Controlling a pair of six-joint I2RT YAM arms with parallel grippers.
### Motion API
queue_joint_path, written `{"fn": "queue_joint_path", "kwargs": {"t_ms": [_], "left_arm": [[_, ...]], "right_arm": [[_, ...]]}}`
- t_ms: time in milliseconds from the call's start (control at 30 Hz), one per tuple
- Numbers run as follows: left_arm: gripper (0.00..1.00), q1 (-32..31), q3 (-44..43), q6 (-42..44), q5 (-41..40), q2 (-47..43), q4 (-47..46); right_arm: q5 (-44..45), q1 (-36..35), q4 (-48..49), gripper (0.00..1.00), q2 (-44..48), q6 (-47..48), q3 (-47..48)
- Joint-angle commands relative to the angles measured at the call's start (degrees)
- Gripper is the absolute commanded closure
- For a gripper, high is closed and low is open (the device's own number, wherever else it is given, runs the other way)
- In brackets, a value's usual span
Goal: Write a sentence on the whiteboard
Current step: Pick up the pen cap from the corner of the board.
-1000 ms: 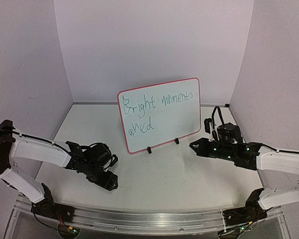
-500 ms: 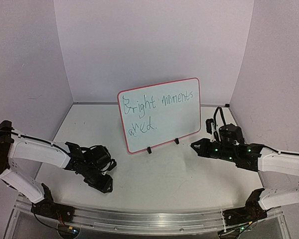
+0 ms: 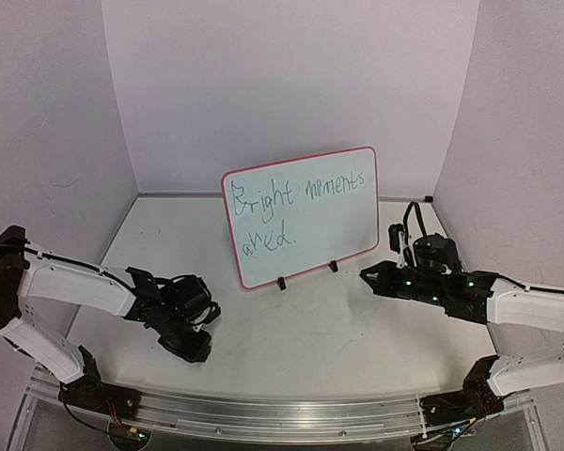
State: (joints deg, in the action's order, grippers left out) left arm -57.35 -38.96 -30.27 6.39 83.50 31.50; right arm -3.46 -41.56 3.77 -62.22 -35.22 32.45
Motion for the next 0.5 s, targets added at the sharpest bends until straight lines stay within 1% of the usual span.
{"fn": "queue_joint_path", "kwargs": {"t_ms": [0, 67, 233, 467], "left_arm": [[0.97, -0.4, 0.0, 0.3, -0.5, 1.9, 2.1], [1.00, -0.4, -0.1, 0.3, -0.5, 2.1, 1.8], [1.00, -0.4, -0.2, -0.3, -1.2, 0.5, 0.9], [1.00, -0.4, -2.1, 0.1, -7.8, -3.7, 1.0]], "right_arm": [[0.9, -0.4, 1.1, 1.00, 0.9, 0.0, 0.0], [0.9, -0.4, 0.8, 1.00, 1.0, 0.3, 0.2], [0.7, -0.4, -1.2, 1.00, 1.4, 1.3, 1.2], [0.1, -0.3, -3.3, 1.00, 3.9, 0.5, 2.0]]}}
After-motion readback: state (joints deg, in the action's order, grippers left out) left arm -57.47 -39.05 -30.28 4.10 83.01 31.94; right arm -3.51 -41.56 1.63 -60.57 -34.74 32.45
